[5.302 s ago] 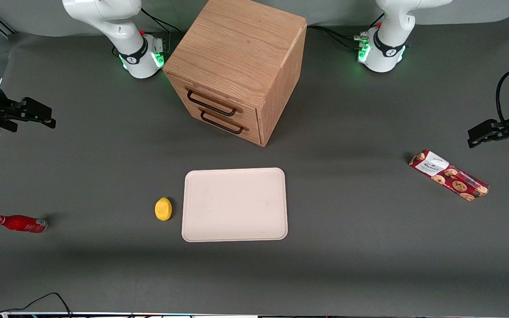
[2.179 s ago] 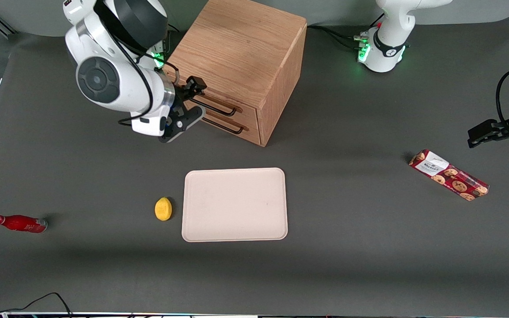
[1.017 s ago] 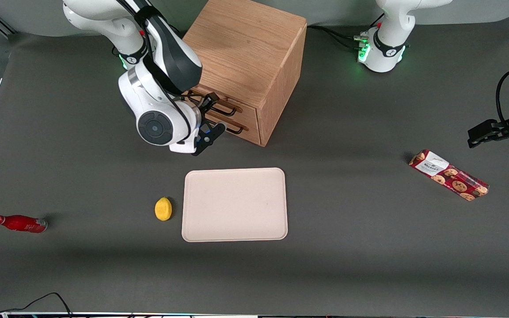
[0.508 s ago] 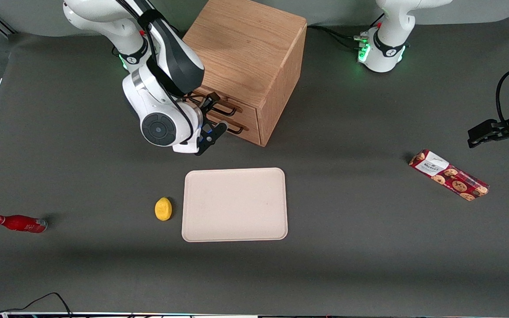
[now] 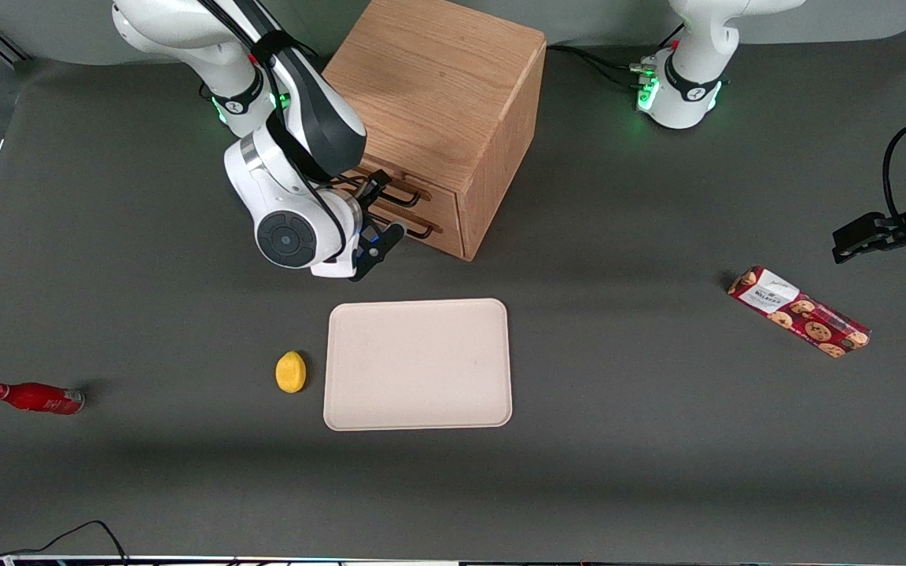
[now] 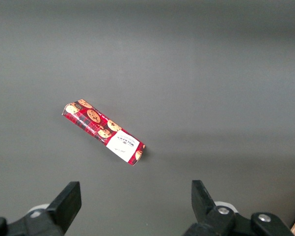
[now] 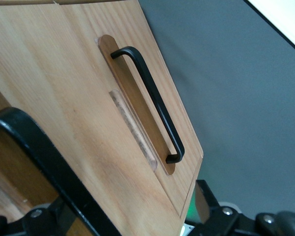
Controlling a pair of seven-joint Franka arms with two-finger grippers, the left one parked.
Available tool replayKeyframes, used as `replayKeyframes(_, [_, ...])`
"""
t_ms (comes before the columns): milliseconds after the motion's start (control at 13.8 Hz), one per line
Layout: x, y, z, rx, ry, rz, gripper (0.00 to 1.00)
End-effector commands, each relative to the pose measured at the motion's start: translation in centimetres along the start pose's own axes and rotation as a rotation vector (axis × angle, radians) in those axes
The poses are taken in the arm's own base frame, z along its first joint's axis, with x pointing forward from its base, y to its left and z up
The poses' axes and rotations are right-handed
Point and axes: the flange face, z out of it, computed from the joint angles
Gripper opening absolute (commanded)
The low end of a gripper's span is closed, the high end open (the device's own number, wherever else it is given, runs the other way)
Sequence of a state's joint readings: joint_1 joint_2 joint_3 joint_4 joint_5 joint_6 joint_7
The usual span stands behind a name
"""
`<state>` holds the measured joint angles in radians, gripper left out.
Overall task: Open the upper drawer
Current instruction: 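Pull the upper drawer outward by its handle with the right gripper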
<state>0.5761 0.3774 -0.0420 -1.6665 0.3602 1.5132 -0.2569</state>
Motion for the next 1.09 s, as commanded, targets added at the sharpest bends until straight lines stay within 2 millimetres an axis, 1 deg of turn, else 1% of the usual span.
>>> replayKeyframes(0, [0.6,0.9,0.5,0.013,0.021,-0.015,1.00])
replayKeyframes(73, [0.9,1.1,0.9,0.013,0.016,-0.013,1.00])
replayKeyframes(291, [1.1,1.2,0.4,0.006,0.035,-0.015,1.00])
replayKeyframes(581, [1.0,3.0,-0.6,0.001,0.062,-0.016,1.00])
replayKeyframes(654, [1.2,3.3,-0.5,0.001,0.064,-0.040,1.00])
replayKeyframes(726, [1.3,3.6,-0.9,0.004,0.075,-0.054,1.00])
replayKeyframes(872, [1.6,3.7,-1.0,0.003,0.088,-0.083,1.00])
replayKeyframes(944, [1.8,4.0,-1.4,0.001,0.098,-0.108,1.00])
replayKeyframes(1017, [2.0,4.8,-1.4,0.008,0.098,-0.121,1.00])
